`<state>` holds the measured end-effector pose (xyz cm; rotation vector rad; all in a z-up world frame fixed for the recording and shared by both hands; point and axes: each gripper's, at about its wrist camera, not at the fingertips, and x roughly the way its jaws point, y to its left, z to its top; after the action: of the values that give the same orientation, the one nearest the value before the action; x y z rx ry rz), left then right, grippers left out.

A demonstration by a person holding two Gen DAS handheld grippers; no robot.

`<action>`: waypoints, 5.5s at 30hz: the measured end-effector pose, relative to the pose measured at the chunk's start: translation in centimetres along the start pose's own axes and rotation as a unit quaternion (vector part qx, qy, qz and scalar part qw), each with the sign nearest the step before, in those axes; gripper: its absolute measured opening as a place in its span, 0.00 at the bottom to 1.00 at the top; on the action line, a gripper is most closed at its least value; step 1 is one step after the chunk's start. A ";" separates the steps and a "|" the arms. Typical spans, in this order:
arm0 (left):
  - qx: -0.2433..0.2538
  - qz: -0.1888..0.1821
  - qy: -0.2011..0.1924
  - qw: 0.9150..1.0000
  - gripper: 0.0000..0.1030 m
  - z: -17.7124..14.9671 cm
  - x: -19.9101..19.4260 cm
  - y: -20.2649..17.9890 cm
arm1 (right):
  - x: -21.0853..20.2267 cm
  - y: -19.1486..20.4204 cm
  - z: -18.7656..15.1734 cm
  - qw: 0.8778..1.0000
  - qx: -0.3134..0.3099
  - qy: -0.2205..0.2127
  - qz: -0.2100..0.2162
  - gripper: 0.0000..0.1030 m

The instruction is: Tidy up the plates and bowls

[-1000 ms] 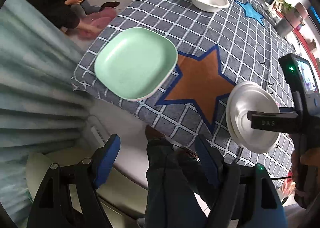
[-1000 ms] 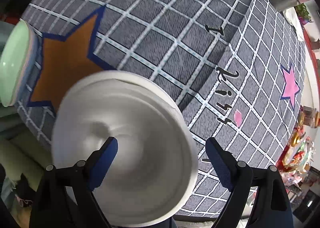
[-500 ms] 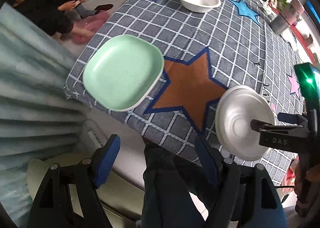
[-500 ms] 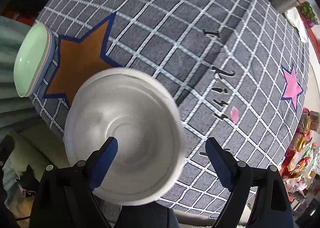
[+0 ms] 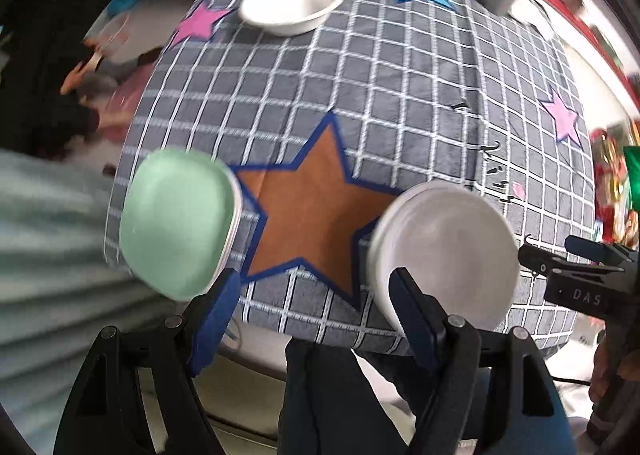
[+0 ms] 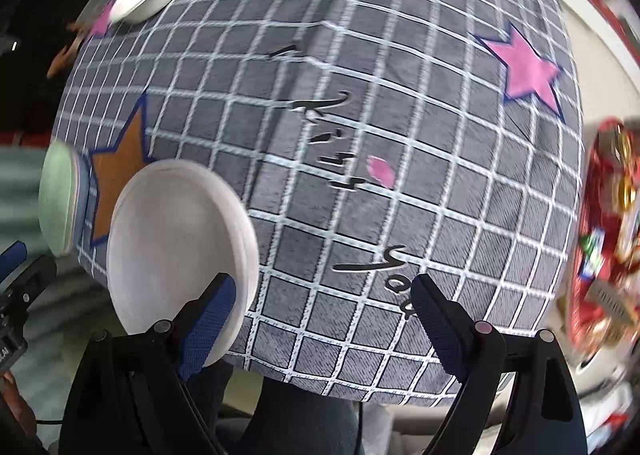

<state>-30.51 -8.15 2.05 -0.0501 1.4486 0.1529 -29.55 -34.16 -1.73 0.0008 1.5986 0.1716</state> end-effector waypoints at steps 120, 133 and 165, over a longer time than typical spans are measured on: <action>0.219 -0.086 -0.029 0.972 0.37 13.9 4.6 -4.6 | 1.5 10.7 11.5 0.985 0.120 -0.024 0.123 0.21; 0.223 -0.054 0.022 0.973 0.39 4.1 3.0 -4.4 | -0.1 6.4 2.0 0.990 0.080 0.008 0.116 0.21; 0.060 -0.048 -0.040 0.996 0.77 -1.8 0.2 2.0 | -1.2 1.6 -3.7 0.997 0.076 0.002 0.019 0.83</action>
<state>-32.56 -6.41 1.78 -0.0148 1.3700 -0.0116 -33.31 -33.15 -0.23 0.1494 1.6131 0.0783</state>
